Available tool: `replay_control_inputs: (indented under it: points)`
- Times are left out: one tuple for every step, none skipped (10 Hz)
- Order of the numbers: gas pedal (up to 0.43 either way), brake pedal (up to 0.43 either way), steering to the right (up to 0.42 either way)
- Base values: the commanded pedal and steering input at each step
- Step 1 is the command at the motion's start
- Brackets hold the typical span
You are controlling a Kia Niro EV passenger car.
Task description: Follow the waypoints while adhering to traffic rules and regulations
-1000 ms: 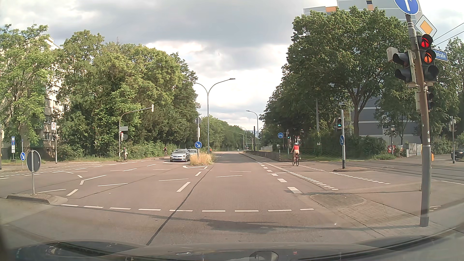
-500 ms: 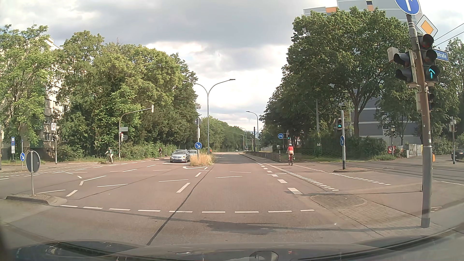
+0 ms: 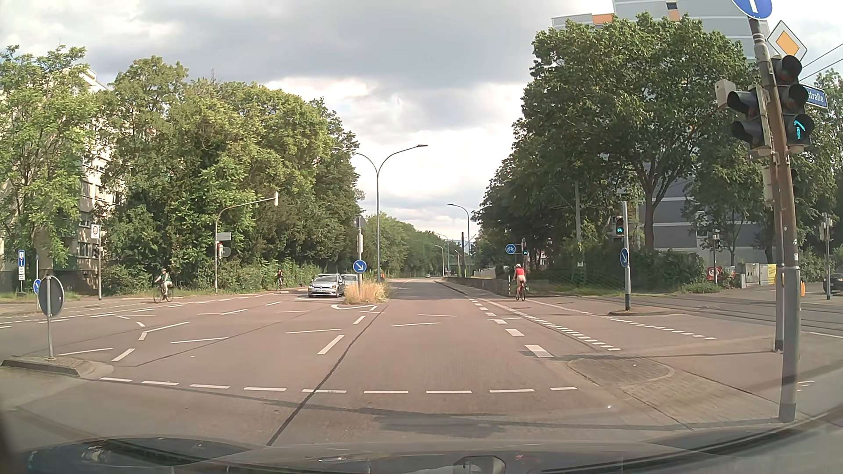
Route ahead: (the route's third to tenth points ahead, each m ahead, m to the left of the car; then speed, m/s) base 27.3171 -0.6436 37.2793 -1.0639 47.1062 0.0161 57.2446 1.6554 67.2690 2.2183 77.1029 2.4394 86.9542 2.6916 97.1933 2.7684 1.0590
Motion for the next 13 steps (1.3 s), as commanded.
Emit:
replay_control_inputs:
  points:
    - [0.378, 0.000, -0.008]
    - [0.390, 0.000, -0.008]
    - [0.398, 0.000, -0.006]
    - [0.409, 0.000, -0.005]
    - [0.421, 0.000, -0.004]
    - [0.421, 0.000, -0.004]
    - [0.421, 0.000, -0.003]
    - [0.421, 0.000, -0.001]
    - [0.421, 0.000, 0.001]
    - [0.421, 0.000, 0.003]
    - [0.421, 0.000, 0.004]
    - [0.409, 0.000, 0.004]
    - [0.409, 0.000, 0.004]
